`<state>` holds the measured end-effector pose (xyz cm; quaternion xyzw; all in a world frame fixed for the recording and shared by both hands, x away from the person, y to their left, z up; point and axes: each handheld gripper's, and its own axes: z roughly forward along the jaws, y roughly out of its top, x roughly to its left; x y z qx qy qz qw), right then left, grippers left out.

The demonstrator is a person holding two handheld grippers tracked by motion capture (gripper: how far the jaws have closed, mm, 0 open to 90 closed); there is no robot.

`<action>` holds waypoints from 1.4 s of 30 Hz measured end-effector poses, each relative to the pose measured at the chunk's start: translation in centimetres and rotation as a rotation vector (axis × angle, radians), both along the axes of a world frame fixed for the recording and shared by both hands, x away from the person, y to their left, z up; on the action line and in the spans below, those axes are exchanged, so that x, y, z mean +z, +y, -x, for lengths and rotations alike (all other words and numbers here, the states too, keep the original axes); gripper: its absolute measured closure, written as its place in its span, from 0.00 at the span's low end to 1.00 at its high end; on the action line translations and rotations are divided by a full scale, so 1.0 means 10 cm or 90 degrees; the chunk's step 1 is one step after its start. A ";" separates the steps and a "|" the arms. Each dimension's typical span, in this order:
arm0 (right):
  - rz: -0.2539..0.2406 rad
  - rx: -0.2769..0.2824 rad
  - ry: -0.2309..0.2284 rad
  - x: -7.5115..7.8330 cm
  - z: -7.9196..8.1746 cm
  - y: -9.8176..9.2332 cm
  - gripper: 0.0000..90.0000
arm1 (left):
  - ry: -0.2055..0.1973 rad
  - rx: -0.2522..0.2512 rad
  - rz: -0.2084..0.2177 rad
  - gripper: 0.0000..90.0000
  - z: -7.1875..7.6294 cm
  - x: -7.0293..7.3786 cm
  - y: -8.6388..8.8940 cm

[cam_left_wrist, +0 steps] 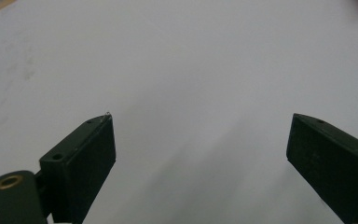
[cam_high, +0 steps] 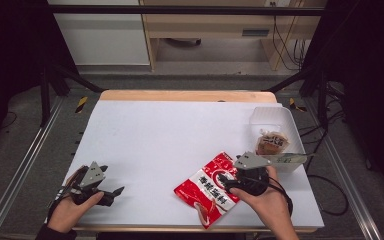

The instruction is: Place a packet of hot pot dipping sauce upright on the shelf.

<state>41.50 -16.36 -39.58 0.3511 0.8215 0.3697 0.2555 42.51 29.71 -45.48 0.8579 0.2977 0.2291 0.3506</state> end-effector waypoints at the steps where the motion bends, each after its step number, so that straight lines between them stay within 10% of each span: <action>1: -0.002 -0.007 0.004 -0.04 0.00 -0.02 0.24 | 0.000 -0.003 -0.008 0.09 0.00 0.01 0.01; 16: -0.016 -0.070 0.037 -0.47 0.08 -0.19 0.18 | -0.004 -0.001 0.005 0.09 0.00 0.01 -0.01; 42: -0.042 -0.109 0.115 -0.74 0.01 -0.52 0.10 | -0.003 -0.005 0.008 0.09 -0.01 0.01 -0.01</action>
